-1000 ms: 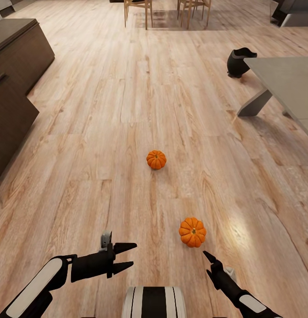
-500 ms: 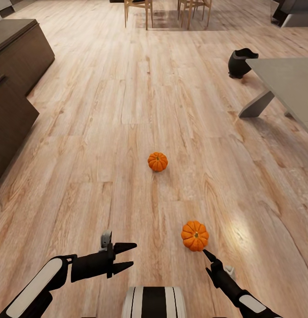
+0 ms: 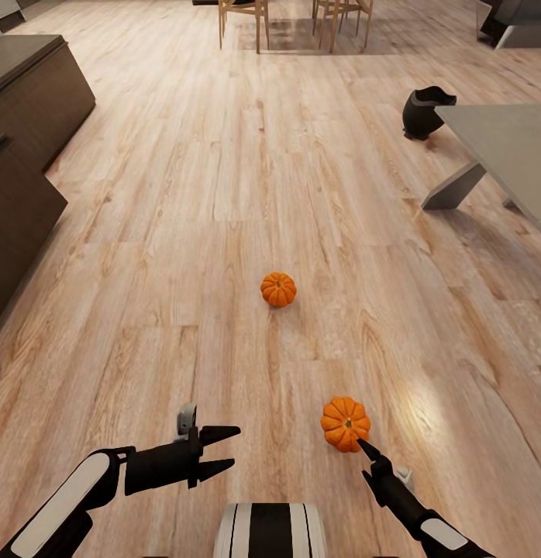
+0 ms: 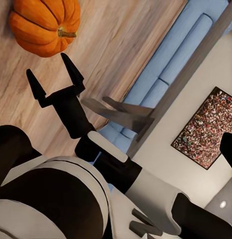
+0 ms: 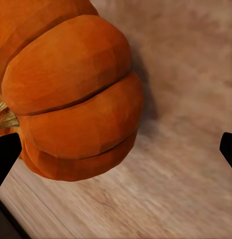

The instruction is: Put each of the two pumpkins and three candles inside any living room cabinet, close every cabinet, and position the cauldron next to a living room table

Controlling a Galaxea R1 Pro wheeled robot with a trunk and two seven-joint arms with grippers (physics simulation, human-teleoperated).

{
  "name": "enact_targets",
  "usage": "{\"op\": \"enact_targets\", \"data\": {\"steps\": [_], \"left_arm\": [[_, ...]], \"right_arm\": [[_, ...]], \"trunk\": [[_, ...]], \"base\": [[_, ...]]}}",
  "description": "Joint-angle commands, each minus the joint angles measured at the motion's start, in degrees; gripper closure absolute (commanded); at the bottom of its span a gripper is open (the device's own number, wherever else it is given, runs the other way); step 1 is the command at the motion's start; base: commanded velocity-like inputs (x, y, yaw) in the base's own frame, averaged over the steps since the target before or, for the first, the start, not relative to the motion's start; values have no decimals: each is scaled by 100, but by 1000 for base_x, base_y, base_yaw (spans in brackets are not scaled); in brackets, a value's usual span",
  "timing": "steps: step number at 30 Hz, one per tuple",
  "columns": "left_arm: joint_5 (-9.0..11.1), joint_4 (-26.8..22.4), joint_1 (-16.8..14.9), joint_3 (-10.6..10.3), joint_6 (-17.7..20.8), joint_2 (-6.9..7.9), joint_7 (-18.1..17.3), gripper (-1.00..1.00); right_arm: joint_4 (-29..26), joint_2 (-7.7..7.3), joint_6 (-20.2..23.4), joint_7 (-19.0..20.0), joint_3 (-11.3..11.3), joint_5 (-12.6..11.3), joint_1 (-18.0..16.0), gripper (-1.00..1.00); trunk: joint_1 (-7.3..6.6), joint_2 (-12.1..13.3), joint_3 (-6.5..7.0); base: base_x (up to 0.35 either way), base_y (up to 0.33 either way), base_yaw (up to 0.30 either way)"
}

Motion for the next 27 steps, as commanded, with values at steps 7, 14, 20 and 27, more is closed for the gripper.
{"op": "enact_targets", "data": {"steps": [7,14,20,27], "left_arm": [[-5,0,-1,-7,5,1,-17,-100],[-7,-6,-3,-7,5,5,-17,-100],[-7,0,-2,-7,5,6,-17,-100],[-7,-1,-3,-7,5,10,-17,-100]], "right_arm": [[-1,-2,45,16,31,-65,-3,-100],[-2,-2,46,16,36,-61,-3,-100],[-2,-4,46,16,36,-63,-3,-100],[-2,-5,46,16,37,-61,-3,-100]], "trunk": [[-1,-1,-3],[-1,-1,-3],[-1,-1,-3],[-1,-1,-3]], "base": [[23,42,0],[33,37,0],[43,1,0],[133,0,0]]}}
